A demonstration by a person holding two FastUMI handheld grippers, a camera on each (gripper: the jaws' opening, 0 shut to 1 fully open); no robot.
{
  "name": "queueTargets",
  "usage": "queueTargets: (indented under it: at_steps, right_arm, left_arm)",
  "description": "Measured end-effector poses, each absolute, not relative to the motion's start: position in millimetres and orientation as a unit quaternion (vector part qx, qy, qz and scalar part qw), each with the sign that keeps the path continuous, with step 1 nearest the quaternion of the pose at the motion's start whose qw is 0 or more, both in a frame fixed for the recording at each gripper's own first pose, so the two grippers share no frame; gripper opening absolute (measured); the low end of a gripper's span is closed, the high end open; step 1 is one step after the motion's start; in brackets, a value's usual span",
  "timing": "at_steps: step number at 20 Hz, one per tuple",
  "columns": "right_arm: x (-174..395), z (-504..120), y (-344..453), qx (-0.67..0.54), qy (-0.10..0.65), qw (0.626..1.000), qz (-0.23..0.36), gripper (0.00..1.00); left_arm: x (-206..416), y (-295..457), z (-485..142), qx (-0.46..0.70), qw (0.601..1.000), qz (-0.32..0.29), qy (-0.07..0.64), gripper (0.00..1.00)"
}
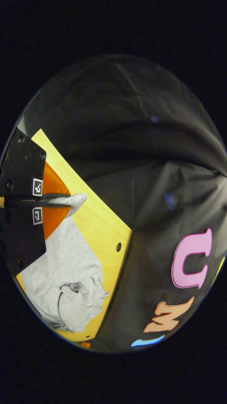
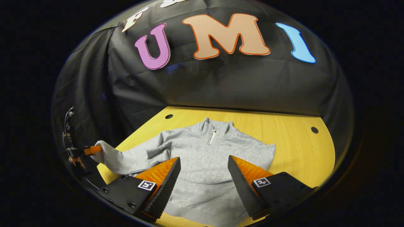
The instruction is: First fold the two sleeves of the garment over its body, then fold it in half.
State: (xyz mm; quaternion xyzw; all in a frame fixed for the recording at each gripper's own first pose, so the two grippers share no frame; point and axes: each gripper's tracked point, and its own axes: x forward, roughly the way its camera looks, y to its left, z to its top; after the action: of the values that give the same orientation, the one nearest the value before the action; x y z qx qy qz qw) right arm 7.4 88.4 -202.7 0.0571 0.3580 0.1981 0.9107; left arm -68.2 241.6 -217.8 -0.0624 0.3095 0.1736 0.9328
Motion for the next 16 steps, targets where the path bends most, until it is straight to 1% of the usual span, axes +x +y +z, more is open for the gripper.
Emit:
queueTargets:
  at_steps: [1, 4, 5, 7, 8, 9, 10, 12, 13, 16]
  right_arm:
    - [5, -202, 80, 0.061, 0.357, 0.912, 0.191, 0.96]
    - [5, -201, 57, 0.07, 0.354, 0.917, 0.167, 0.96]
    - [4, -201, 50, 0.074, 0.354, 0.918, 0.161, 0.91]
    - [2, -200, 37, 0.079, 0.354, 0.92, 0.149, 0.91]
    - [1, -200, 30, 0.079, 0.353, 0.921, 0.144, 0.96]
    - [-1, -200, 24, 0.08, 0.353, 0.922, 0.139, 0.96]
    - [-3, -201, 18, 0.081, 0.354, 0.922, 0.135, 0.91]
    - [-7, -200, 6, 0.082, 0.355, 0.922, 0.127, 0.91]
    - [-10, -200, -1, 0.082, 0.355, 0.923, 0.123, 0.96]
    - [-19, -199, -21, 0.082, 0.355, 0.925, 0.108, 0.96]
  left_arm:
    - [-57, 233, -211, -0.06, 0.937, 0.165, 0.303, 0.0]
    - [-30, 202, -194, -0.071, 0.944, 0.134, 0.292, 0.0]
    - [-21, 190, -187, -0.073, 0.948, 0.123, 0.286, 0.0]
    - [-4, 166, -173, -0.074, 0.954, 0.096, 0.275, 0.0]
    - [4, 156, -168, -0.07, 0.957, 0.083, 0.27, 0.0]
    - [11, 144, -164, -0.064, 0.959, 0.07, 0.267, 0.0]
    - [18, 131, -159, -0.059, 0.961, 0.054, 0.263, 0.0]
    - [31, 104, -151, -0.052, 0.965, 0.025, 0.256, 0.0]
    - [36, 88, -147, -0.05, 0.966, 0.011, 0.253, 0.0]
    - [57, 41, -139, -0.044, 0.968, -0.031, 0.247, 0.0]
